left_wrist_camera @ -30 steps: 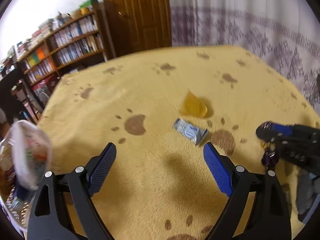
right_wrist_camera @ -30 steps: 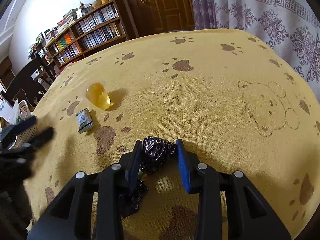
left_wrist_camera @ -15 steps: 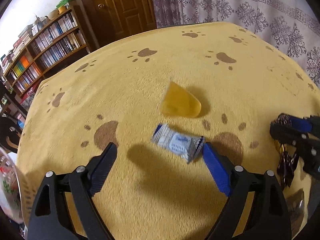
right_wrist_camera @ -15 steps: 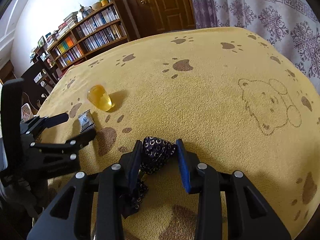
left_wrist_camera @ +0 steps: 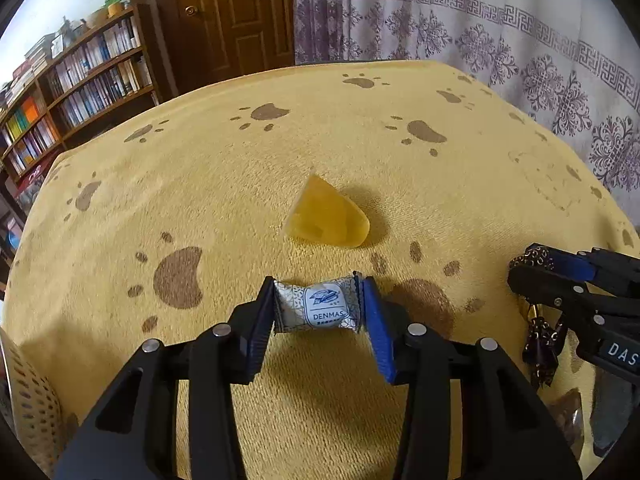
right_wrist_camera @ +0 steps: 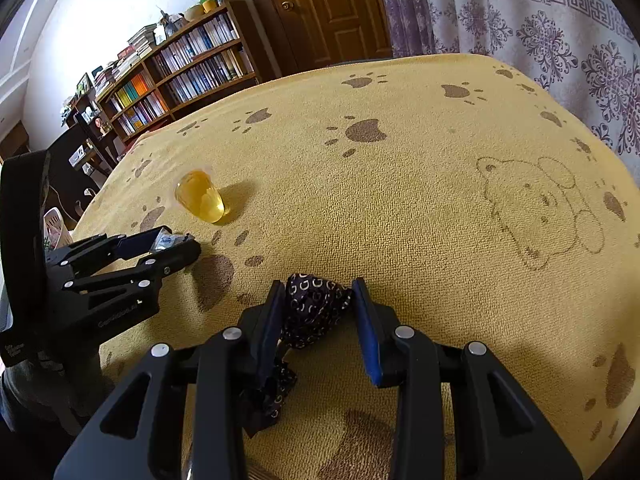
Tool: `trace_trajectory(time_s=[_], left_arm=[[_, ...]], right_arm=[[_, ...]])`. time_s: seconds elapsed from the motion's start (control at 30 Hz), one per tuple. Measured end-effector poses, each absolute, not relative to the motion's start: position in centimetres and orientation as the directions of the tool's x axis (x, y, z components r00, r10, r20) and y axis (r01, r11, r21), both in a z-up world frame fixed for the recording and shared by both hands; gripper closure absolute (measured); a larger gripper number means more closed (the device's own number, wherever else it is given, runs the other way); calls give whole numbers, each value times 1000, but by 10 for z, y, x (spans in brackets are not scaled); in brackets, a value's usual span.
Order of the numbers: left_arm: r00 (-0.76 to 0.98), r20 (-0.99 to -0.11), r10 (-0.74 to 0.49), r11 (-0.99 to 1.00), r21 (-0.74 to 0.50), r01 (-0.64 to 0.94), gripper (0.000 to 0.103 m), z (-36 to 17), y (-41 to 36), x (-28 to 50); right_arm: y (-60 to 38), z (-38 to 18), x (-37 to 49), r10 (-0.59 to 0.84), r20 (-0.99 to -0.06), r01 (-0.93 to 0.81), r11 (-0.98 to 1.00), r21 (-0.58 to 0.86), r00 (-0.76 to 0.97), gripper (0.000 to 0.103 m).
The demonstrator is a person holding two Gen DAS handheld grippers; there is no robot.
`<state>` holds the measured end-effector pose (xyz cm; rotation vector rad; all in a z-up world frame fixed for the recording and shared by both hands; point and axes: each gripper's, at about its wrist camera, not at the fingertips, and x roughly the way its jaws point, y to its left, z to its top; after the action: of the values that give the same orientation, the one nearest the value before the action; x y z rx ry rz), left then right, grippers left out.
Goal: Organize snacks
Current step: 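Carry the DENMAS candy with the left tool into the basket and release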
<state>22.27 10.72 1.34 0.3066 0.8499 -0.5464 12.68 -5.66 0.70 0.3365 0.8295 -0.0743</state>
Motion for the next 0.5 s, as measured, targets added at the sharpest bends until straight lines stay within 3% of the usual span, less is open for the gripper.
trace_trajectory(time_s=[0.5], left_arm=[[635, -708, -310, 875, 49, 482, 59, 52, 130, 190]], right_arm=[[-57, 7, 127, 61, -733, 193, 947, 258, 678, 68]])
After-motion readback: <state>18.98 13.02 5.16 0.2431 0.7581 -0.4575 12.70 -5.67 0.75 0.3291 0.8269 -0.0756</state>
